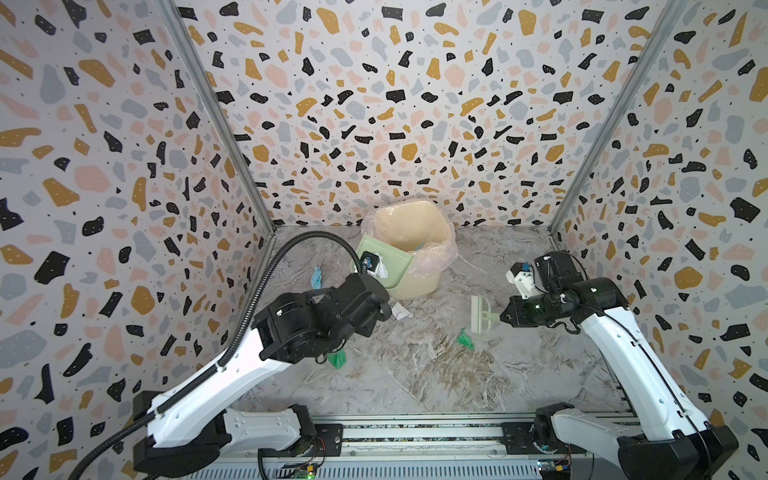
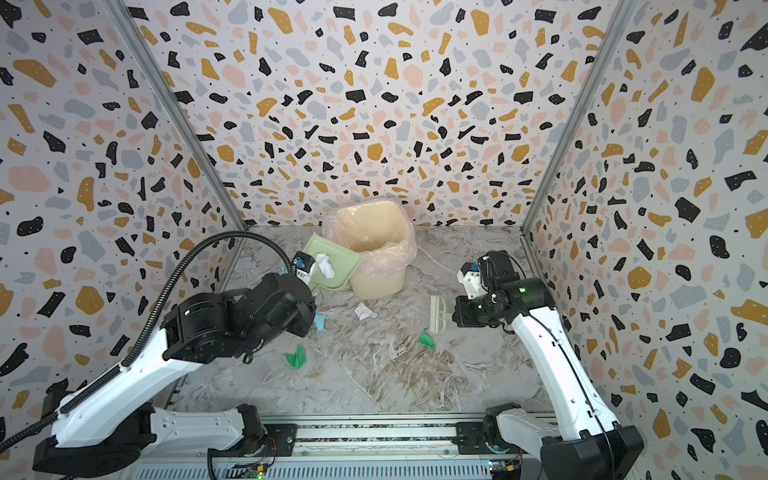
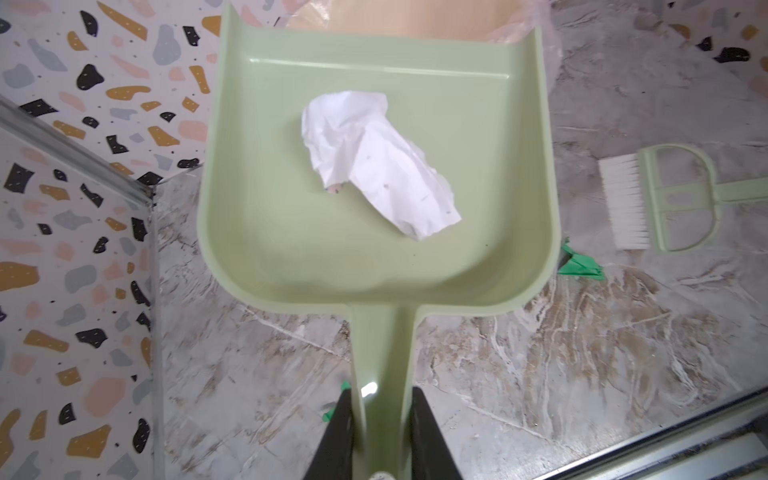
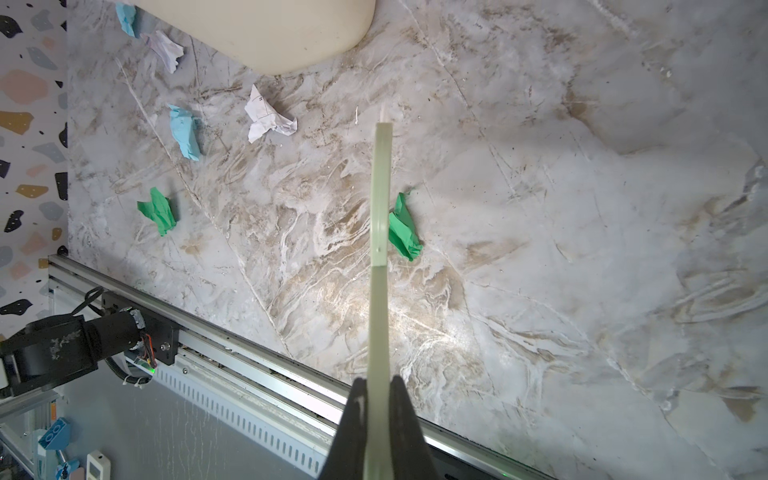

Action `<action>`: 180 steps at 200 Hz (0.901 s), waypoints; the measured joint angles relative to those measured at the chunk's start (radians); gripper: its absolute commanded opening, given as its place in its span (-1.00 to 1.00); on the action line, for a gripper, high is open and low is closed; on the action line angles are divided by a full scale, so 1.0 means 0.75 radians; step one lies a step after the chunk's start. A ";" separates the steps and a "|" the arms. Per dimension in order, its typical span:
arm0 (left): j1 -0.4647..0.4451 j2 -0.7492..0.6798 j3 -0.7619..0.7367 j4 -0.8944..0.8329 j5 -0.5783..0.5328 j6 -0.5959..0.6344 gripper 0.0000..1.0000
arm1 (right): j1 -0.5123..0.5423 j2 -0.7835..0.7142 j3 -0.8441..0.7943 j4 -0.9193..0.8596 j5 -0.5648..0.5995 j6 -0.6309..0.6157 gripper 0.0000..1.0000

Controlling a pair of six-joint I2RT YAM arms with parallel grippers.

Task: Sweep away the paper scraps from the table
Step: 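Lift the loaded dustpan toward the bin with the left gripper while the right withdraws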

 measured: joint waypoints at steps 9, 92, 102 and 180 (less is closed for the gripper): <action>0.086 0.021 0.036 -0.001 0.021 0.057 -1.00 | -0.014 -0.002 0.000 0.005 -0.008 -0.008 -1.00; 0.421 0.284 0.239 0.006 0.148 0.432 -1.00 | -0.089 -0.008 -0.039 0.037 -0.076 -0.087 -1.00; 0.430 0.326 0.271 0.007 0.143 0.465 -1.00 | -0.090 -0.008 -0.047 0.041 -0.080 -0.094 -1.00; 0.437 0.545 0.482 0.040 -0.005 0.675 -1.00 | -0.097 -0.034 -0.088 0.072 -0.106 -0.099 -1.00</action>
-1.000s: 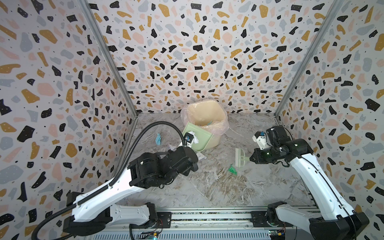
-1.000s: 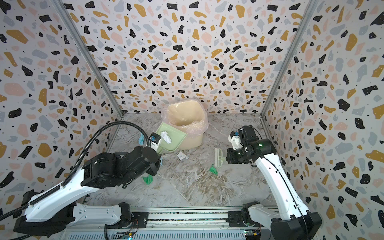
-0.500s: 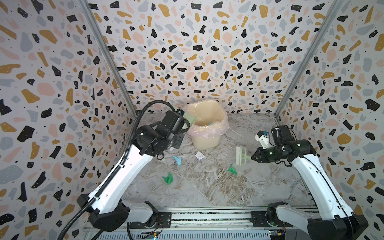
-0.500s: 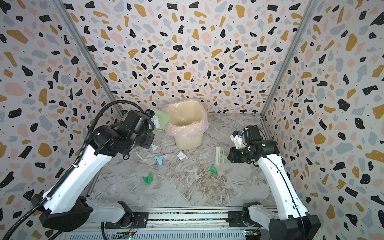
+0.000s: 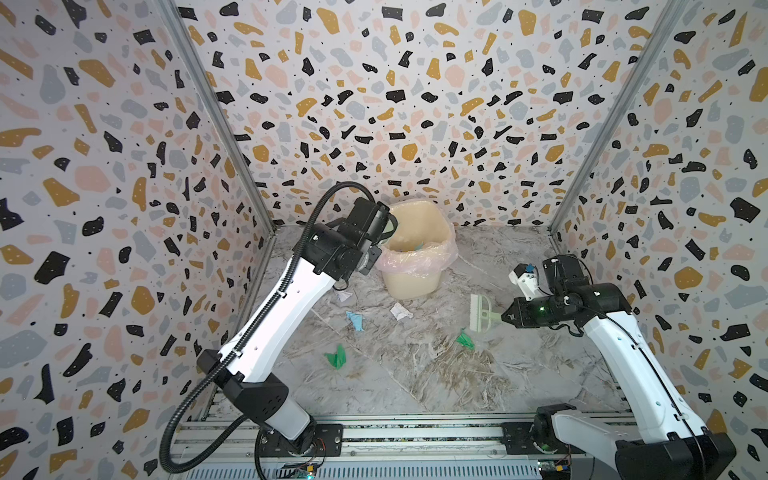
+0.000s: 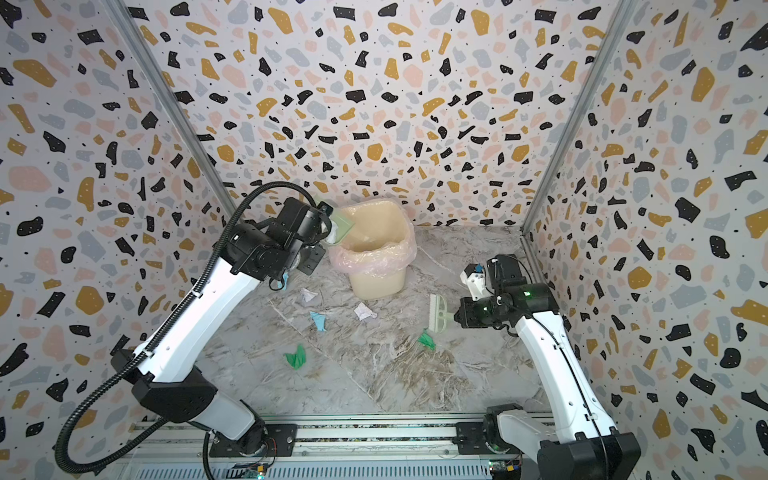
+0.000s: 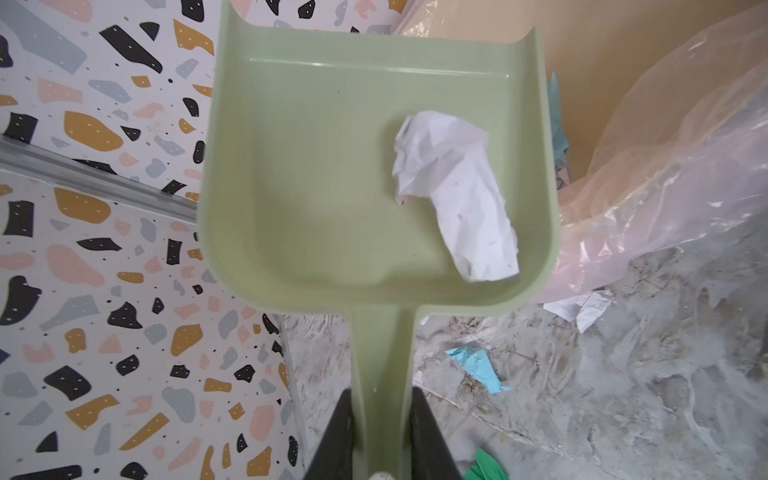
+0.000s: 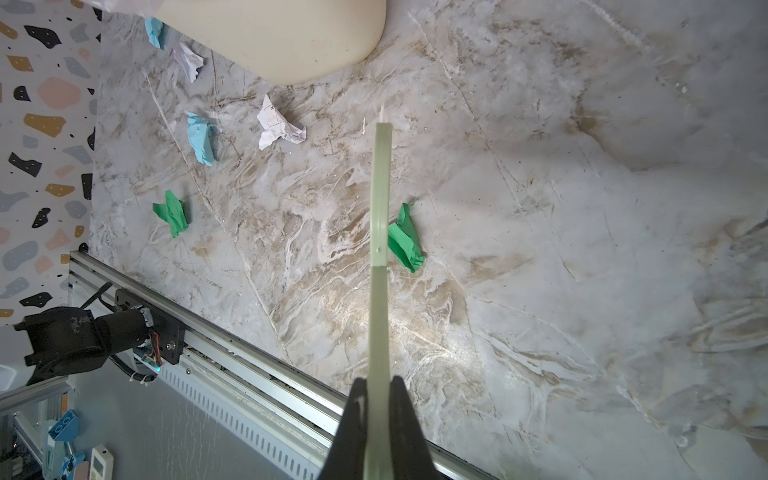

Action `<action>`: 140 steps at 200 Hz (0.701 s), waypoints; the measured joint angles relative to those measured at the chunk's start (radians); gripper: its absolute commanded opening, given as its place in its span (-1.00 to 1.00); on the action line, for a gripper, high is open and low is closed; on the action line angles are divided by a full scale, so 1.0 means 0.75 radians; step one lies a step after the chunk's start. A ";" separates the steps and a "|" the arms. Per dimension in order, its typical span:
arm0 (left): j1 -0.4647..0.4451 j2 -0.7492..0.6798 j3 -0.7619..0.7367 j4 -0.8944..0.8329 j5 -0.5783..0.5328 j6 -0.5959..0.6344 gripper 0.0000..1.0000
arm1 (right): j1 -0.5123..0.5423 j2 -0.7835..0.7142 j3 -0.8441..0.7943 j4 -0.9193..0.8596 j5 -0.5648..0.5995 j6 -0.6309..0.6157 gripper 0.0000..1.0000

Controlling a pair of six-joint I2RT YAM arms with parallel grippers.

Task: Sweep away the paper scraps from the table
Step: 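Tip the dustpan over the bin opening with the left gripper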

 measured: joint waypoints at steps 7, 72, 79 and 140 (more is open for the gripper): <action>0.000 0.018 0.001 0.005 -0.018 0.019 -1.00 | -0.003 0.001 0.001 0.005 -0.003 0.001 -1.00; -0.052 0.173 0.053 0.053 -0.175 0.200 -1.00 | -0.006 0.014 0.001 0.034 -0.028 0.011 -1.00; -0.063 0.181 0.058 0.060 -0.192 0.221 -1.00 | -0.006 0.016 0.001 0.034 -0.031 0.011 -1.00; -0.152 0.230 0.069 0.161 -0.405 0.443 -1.00 | -0.006 0.019 0.002 0.033 -0.031 0.017 -1.00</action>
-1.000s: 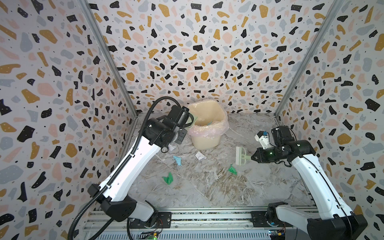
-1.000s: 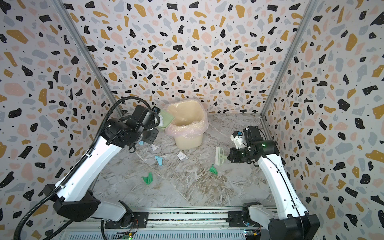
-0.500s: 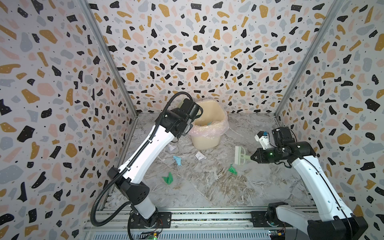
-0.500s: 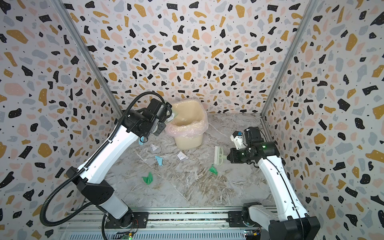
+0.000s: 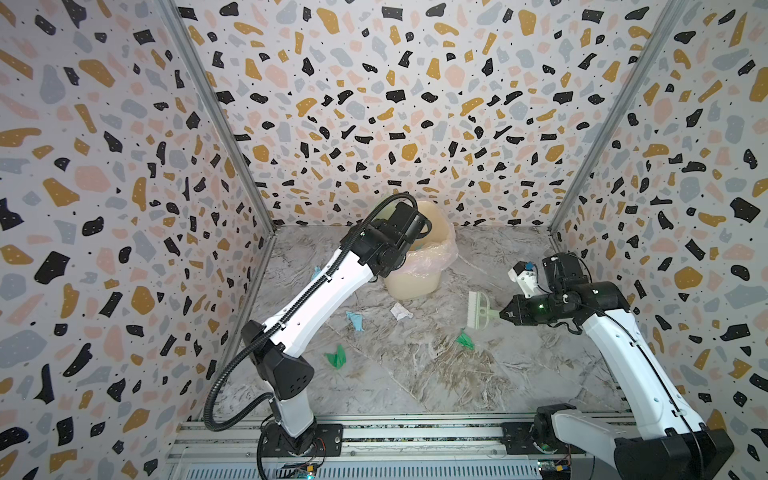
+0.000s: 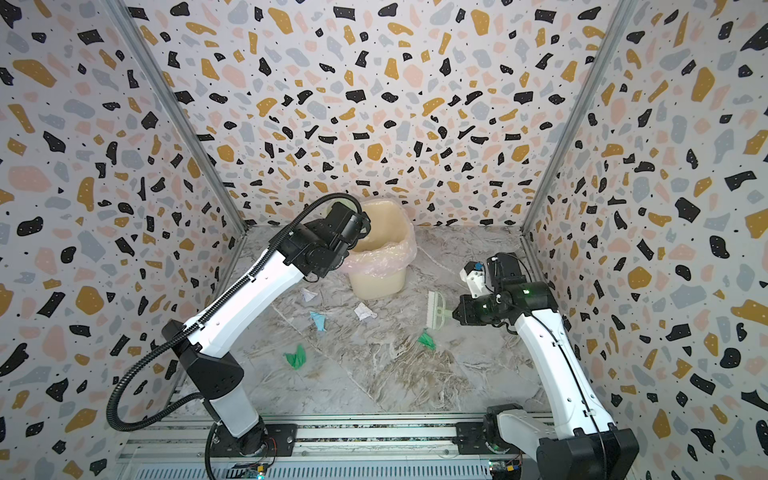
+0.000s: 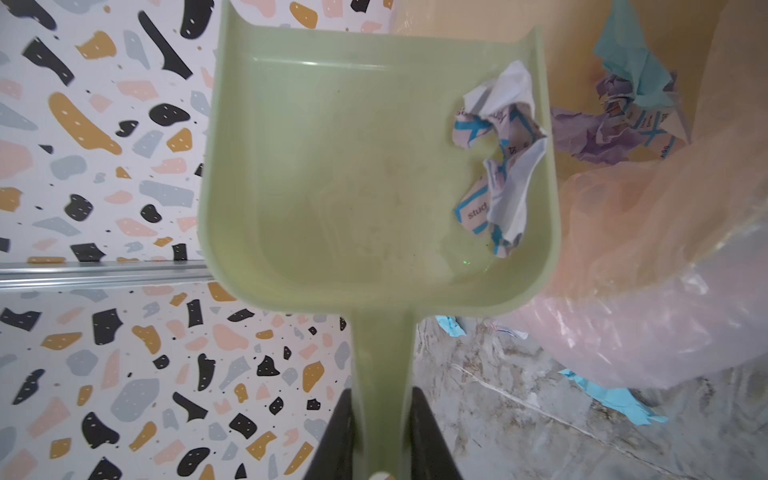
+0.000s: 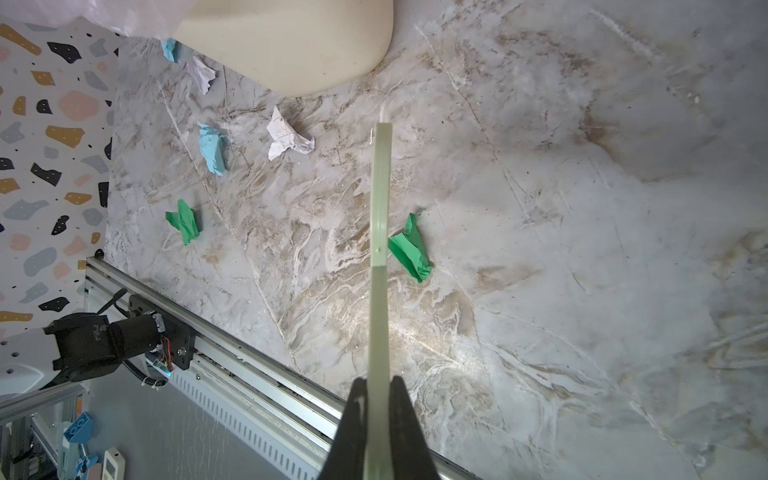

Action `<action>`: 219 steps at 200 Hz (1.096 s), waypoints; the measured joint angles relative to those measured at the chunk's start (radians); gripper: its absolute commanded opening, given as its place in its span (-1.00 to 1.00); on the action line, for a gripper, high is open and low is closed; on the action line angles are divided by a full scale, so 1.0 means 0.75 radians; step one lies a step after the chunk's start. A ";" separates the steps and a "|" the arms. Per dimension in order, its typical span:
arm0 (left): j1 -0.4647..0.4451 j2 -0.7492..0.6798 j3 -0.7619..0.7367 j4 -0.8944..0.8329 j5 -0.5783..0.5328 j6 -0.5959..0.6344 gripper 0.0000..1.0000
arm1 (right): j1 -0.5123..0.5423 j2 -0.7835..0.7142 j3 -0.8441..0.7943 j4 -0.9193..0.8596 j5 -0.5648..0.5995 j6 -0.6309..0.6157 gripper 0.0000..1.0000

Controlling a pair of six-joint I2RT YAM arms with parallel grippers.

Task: Sweep away the paper scraps from the table
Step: 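Tip the dustpan over the bin opening with the left gripper, then lower the empty dustpan beside the green scrap while the right gripper brings the brush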

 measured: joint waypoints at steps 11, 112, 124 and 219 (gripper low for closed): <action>-0.014 0.006 -0.007 0.029 -0.049 0.044 -1.00 | 0.000 0.000 0.001 -0.001 0.000 0.000 -1.00; -0.077 0.007 -0.135 0.189 -0.322 0.279 -1.00 | -0.001 0.001 0.008 -0.004 0.000 0.005 -1.00; -0.081 0.007 -0.144 0.194 -0.331 0.291 -1.00 | -0.001 0.001 0.008 -0.005 0.001 0.005 -1.00; -0.113 0.006 -0.056 0.201 -0.266 0.233 -1.00 | -0.001 -0.001 0.008 -0.014 0.030 0.002 -1.00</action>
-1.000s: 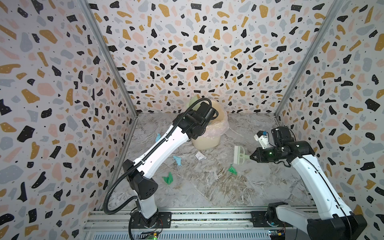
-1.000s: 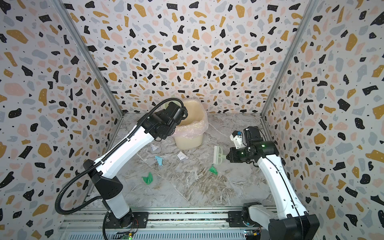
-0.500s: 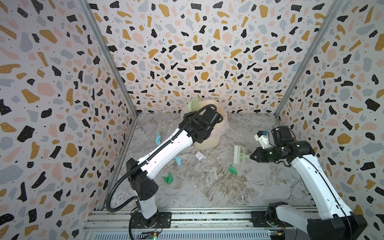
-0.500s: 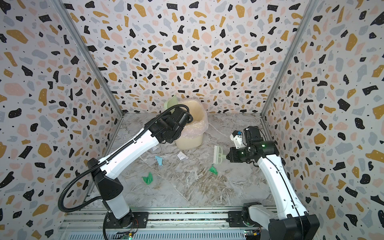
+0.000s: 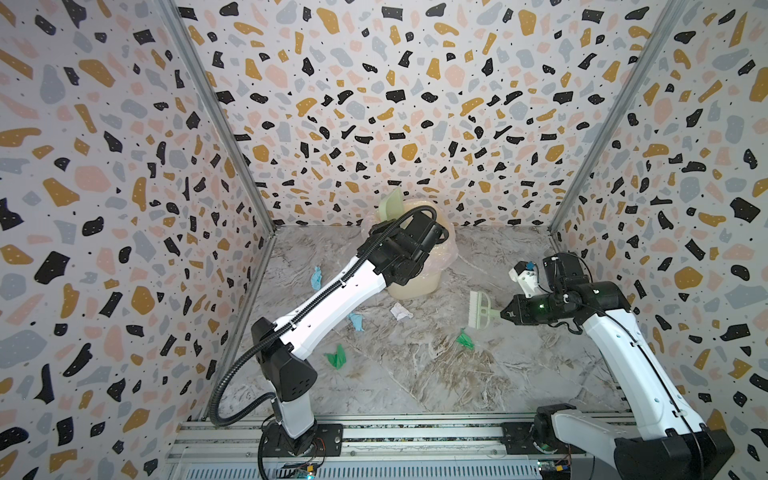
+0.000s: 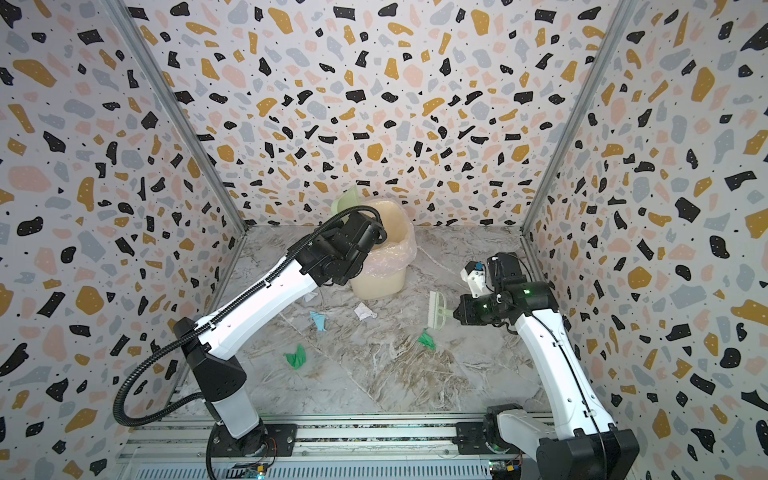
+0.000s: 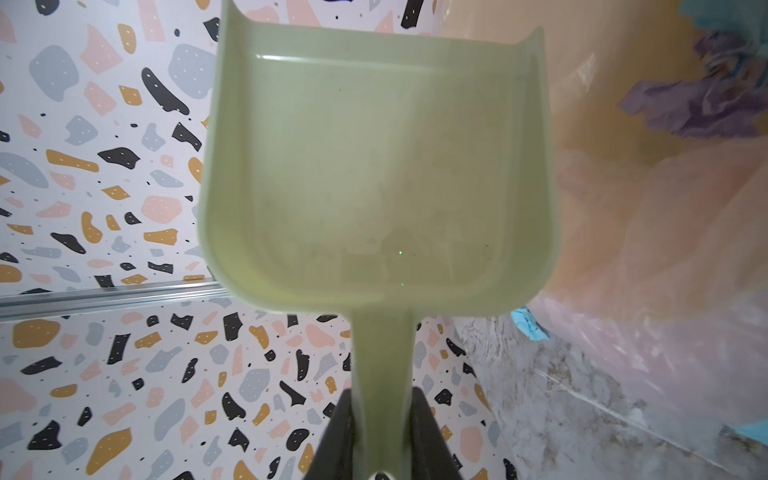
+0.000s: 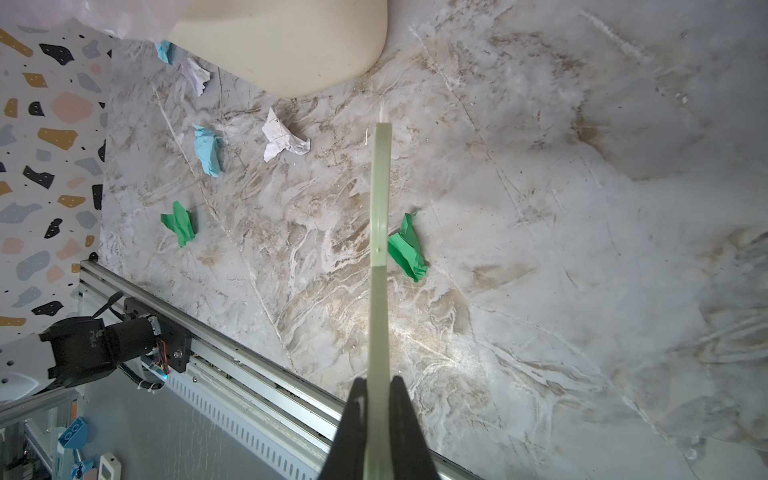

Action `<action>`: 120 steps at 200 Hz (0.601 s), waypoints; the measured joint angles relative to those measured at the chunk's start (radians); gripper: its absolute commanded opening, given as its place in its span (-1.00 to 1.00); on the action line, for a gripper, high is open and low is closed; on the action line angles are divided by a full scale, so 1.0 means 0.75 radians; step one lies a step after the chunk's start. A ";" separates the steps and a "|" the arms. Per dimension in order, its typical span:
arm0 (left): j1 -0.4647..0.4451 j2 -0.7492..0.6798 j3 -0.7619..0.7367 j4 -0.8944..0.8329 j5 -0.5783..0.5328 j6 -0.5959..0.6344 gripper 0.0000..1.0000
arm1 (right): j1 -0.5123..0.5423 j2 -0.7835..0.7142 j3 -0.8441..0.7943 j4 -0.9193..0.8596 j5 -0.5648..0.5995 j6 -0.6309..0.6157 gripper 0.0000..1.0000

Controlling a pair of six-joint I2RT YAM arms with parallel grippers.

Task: Sweep away the paper scraps from the table
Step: 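Lower the empty dustpan beside the green scrap while the right gripper brings the brush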

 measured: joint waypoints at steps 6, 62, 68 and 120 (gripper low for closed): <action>-0.013 -0.003 0.017 -0.008 0.020 -0.020 -1.00 | 0.000 0.000 0.000 -0.006 0.010 -0.004 -1.00; -0.175 -0.072 0.066 -0.150 0.264 -0.318 -1.00 | 0.001 0.000 0.004 -0.058 0.132 -0.022 -1.00; -0.195 -0.090 0.044 -0.158 0.296 -0.359 -1.00 | 0.005 0.000 0.004 -0.063 0.147 -0.021 -1.00; -0.374 -0.317 -0.434 -0.139 0.601 -0.701 -1.00 | 0.137 0.019 0.004 -0.075 0.298 0.008 -1.00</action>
